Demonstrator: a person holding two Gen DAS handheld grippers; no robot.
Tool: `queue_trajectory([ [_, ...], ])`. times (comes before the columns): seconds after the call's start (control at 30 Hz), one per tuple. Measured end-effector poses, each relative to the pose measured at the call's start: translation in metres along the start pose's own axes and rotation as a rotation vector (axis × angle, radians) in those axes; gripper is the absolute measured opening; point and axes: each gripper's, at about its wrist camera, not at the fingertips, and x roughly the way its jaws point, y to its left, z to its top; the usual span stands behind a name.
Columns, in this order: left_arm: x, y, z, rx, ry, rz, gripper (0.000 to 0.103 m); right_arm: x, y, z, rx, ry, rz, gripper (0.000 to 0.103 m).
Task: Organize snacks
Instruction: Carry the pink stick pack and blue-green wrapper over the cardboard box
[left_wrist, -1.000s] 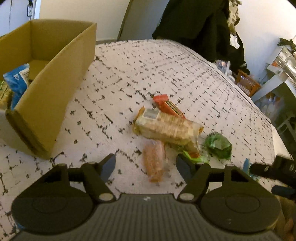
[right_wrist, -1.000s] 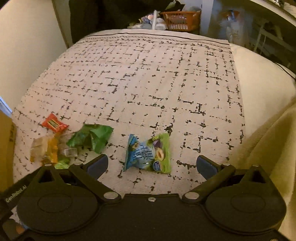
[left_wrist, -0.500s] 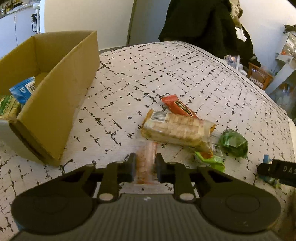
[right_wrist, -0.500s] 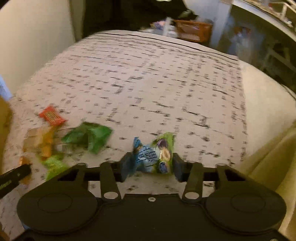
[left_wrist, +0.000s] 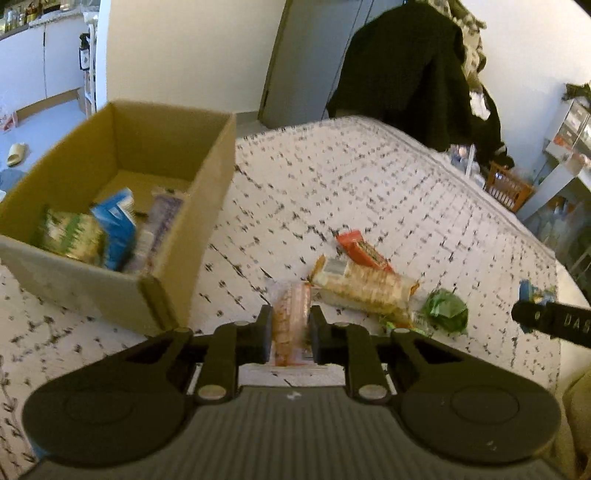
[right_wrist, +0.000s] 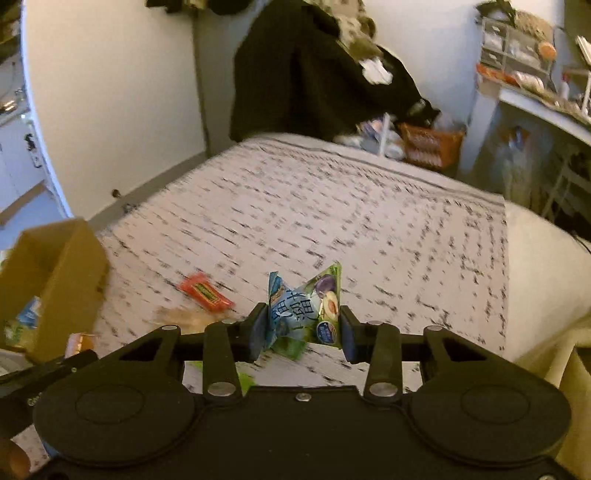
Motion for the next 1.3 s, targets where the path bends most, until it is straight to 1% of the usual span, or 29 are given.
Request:
queue_trajectory([
  [0.17, -0.023, 0.011, 0.012, -0.016, -0.034, -0.008, 0.019, -0.022, 0.017, 0.007, -0.009, -0.043, 0.027, 0.039],
  [0.27, -0.038, 0.019, 0.018, -0.033, -0.052, -0.014, 0.019, -0.032, 0.025, 0.01, 0.008, -0.055, 0.044, 0.039],
  [0.37, -0.051, 0.026, 0.022, -0.037, -0.073, -0.016, 0.019, -0.041, 0.04, 0.011, -0.01, -0.079, 0.067, 0.039],
  [0.43, -0.058, 0.03, 0.025, -0.038, -0.077, -0.019, 0.019, -0.047, 0.049, 0.012, -0.001, -0.088, 0.079, 0.039],
  [0.57, -0.074, 0.043, 0.033, -0.049, -0.106, -0.01, 0.019, -0.053, 0.068, 0.012, 0.029, -0.1, 0.134, 0.039],
  [0.8, -0.099, 0.065, 0.048, -0.058, -0.155, 0.014, 0.019, -0.062, 0.107, 0.012, 0.023, -0.126, 0.219, 0.039],
  [1.0, -0.112, 0.084, 0.061, -0.064, -0.19, 0.045, 0.019, -0.065, 0.126, 0.012, 0.009, -0.13, 0.269, 0.039],
  [1.3, -0.121, 0.111, 0.075, -0.065, -0.213, 0.081, 0.019, -0.064, 0.147, 0.011, -0.028, -0.146, 0.293, 0.039],
])
